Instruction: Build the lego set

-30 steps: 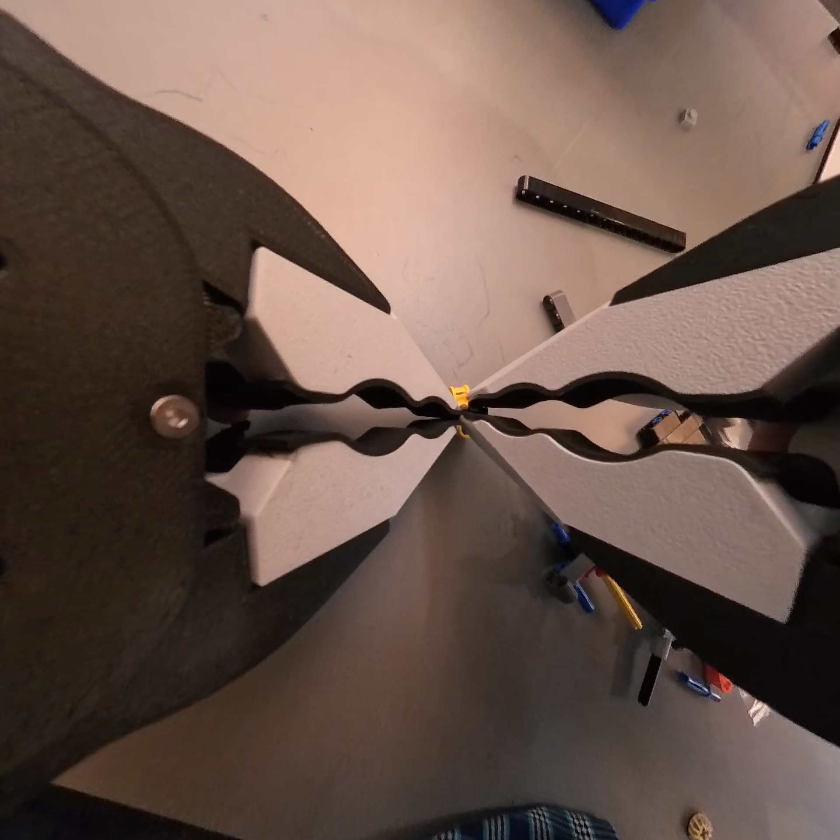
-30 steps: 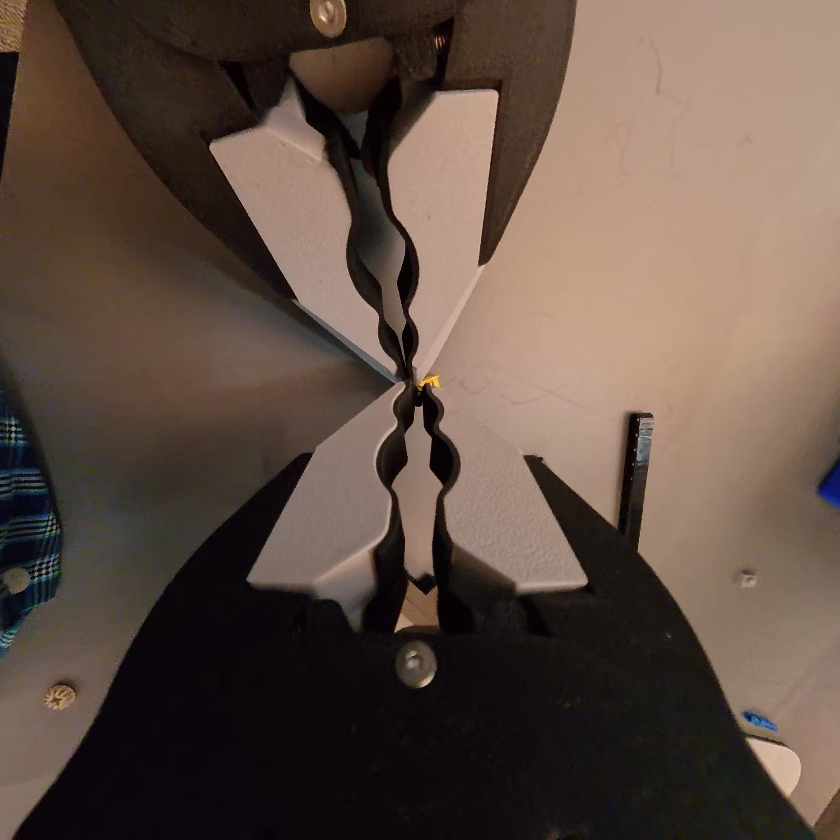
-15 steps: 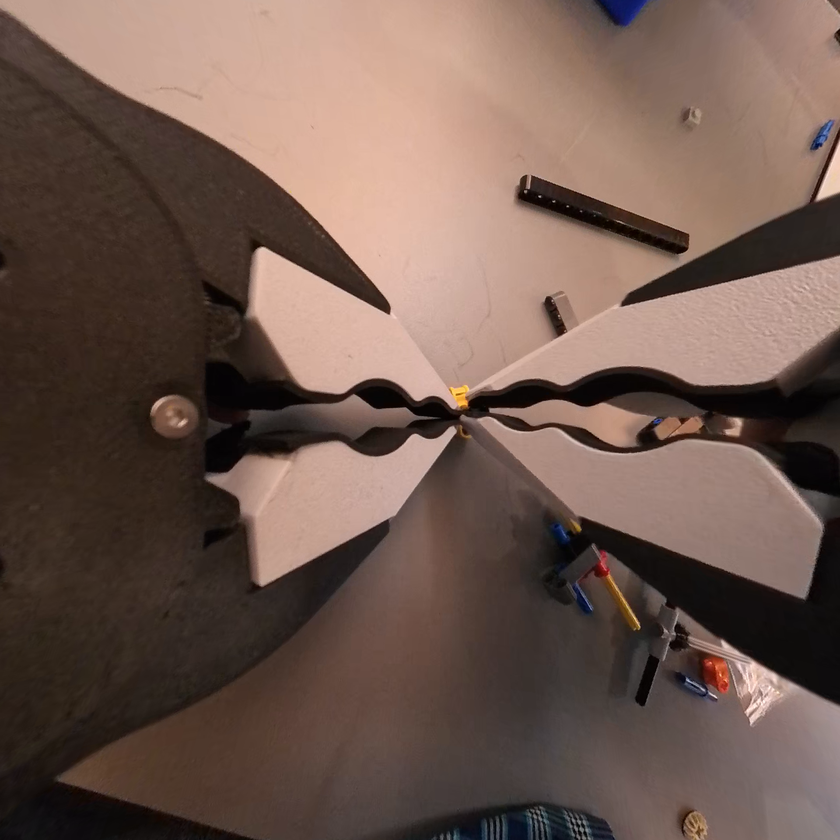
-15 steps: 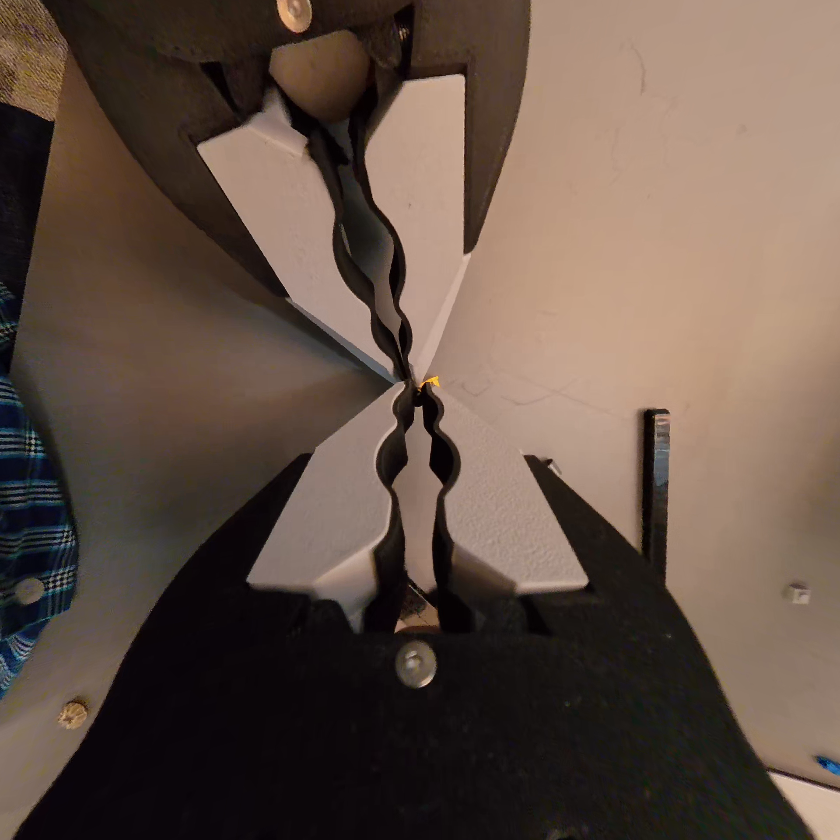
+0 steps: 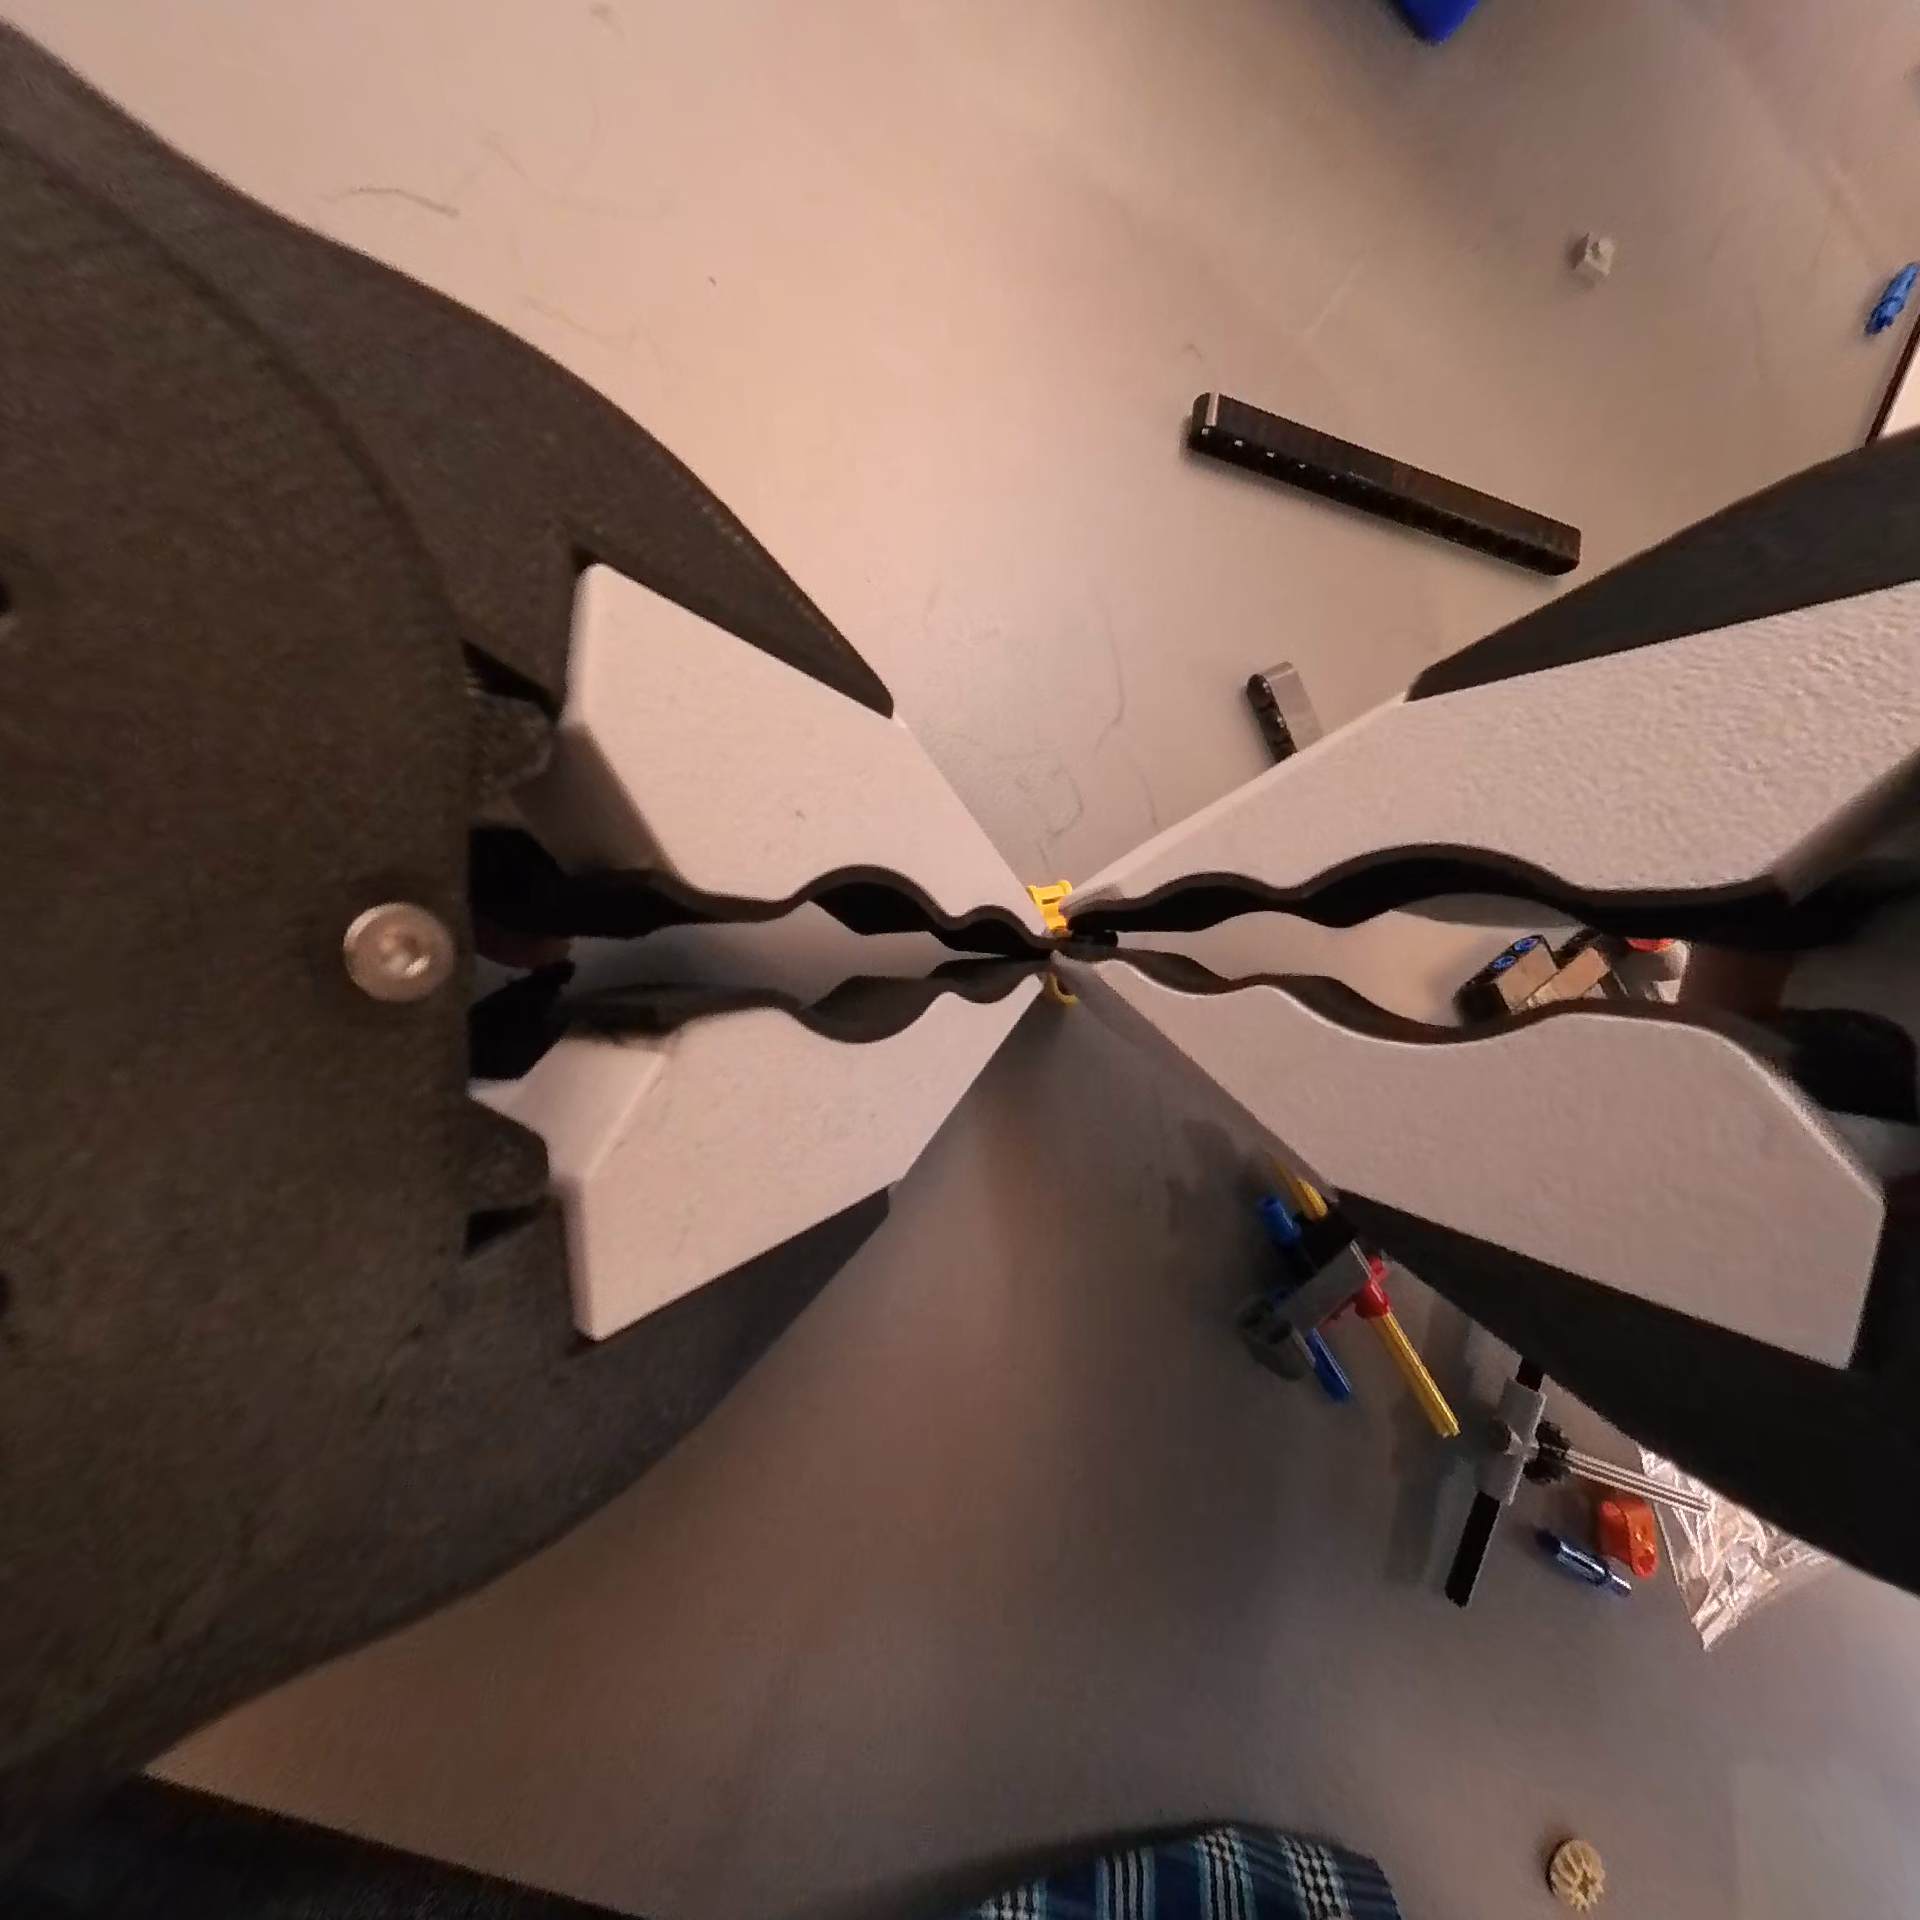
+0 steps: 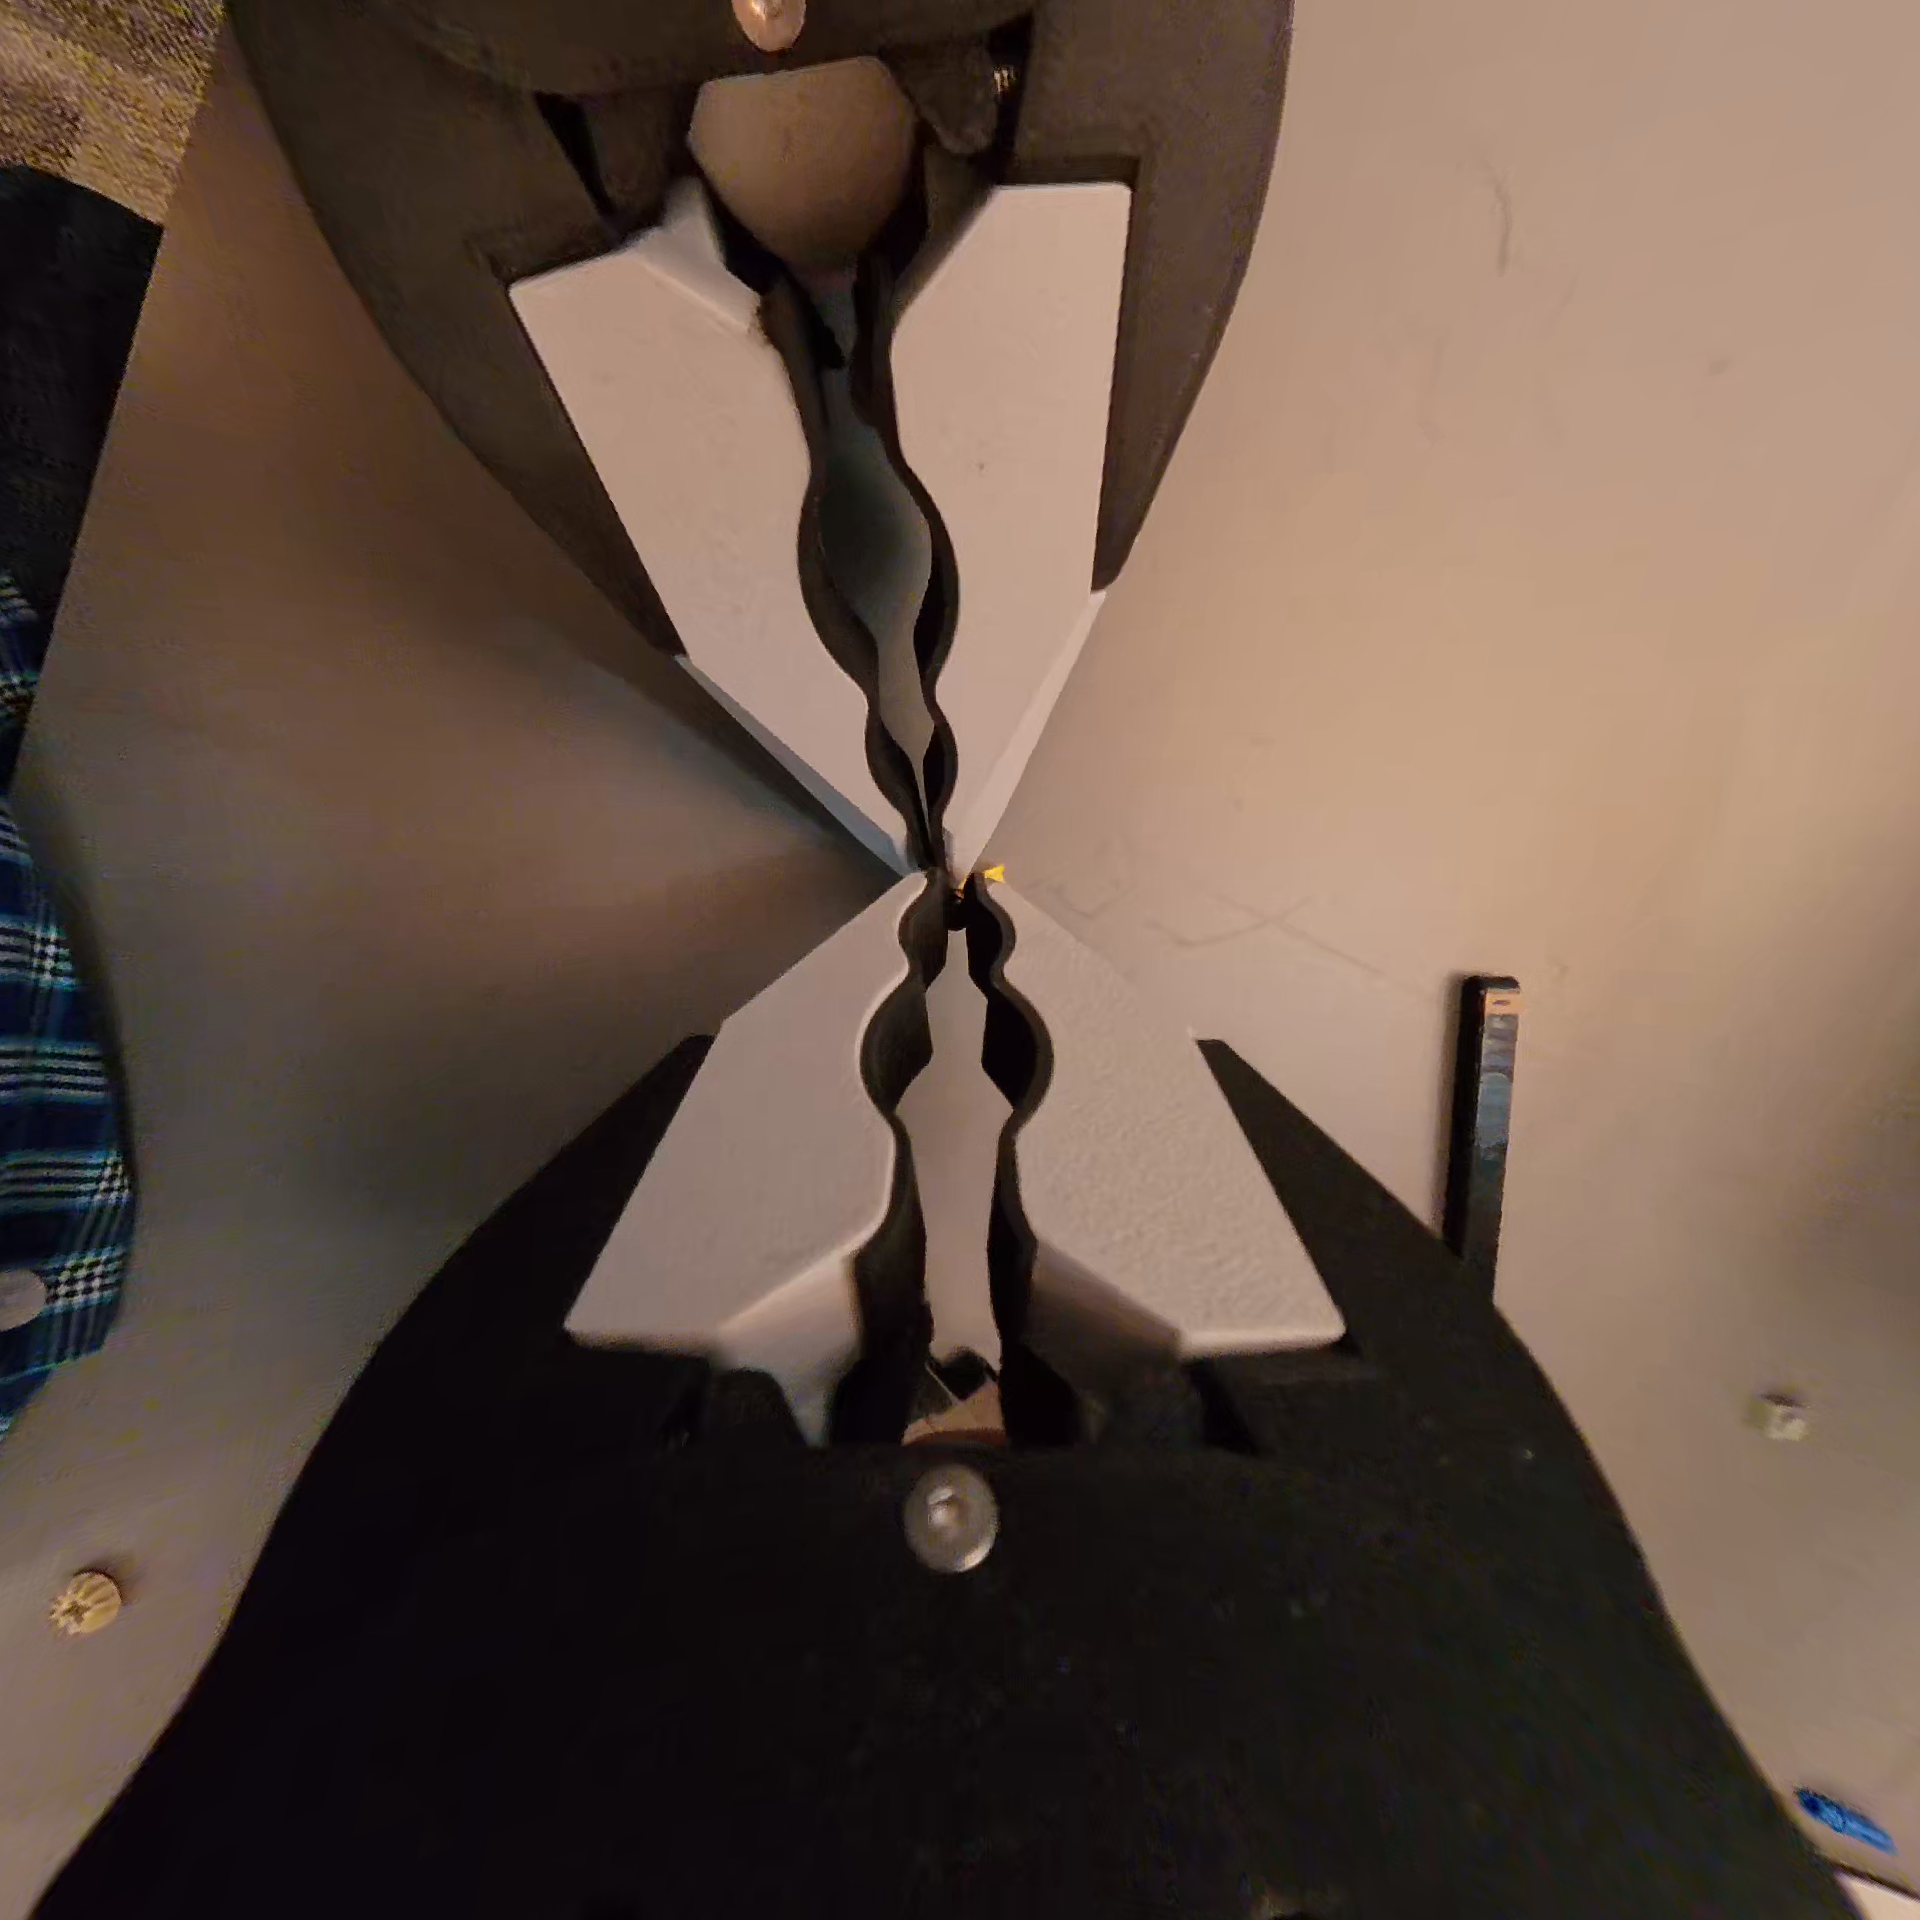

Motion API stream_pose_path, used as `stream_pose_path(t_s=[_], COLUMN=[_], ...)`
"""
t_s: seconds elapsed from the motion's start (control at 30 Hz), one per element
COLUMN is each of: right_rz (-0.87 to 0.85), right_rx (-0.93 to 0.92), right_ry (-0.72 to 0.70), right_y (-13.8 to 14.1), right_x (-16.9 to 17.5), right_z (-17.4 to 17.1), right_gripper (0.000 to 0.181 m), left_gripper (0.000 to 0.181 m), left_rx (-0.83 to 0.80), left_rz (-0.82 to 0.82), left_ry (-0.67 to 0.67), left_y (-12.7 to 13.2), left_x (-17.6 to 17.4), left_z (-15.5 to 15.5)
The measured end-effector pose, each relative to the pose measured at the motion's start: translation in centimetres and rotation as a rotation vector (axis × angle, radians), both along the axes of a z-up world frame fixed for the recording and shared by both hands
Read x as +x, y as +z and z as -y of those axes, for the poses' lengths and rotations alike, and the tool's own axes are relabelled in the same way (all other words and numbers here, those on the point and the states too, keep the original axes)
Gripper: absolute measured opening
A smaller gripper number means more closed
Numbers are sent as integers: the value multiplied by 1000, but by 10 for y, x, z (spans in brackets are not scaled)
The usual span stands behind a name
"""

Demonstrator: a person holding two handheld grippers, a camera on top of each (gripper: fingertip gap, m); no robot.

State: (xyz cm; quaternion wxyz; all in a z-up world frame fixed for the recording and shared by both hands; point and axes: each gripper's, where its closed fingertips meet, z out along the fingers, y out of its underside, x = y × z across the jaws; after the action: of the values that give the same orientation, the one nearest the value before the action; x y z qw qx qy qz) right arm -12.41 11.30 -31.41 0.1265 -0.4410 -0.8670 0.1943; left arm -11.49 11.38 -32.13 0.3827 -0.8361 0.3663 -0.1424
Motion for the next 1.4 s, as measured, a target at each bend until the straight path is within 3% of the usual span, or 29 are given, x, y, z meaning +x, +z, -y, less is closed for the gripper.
stream_pose_path(t_s=[0.57, 1.4], right_rz=[54, 17], right_rx=[67, -76], right_ry=[106, -13], right_y=[-1, 1], right_x=[0, -1], right_z=[1, -1], right_gripper=[1, 2], left_gripper=[0, 0], left_rx=[-14, -49], left_rz=[10, 9], left_ry=[-3, -2], left_y=[0, -4], left_x=[0, 1], left_z=[1, 1])
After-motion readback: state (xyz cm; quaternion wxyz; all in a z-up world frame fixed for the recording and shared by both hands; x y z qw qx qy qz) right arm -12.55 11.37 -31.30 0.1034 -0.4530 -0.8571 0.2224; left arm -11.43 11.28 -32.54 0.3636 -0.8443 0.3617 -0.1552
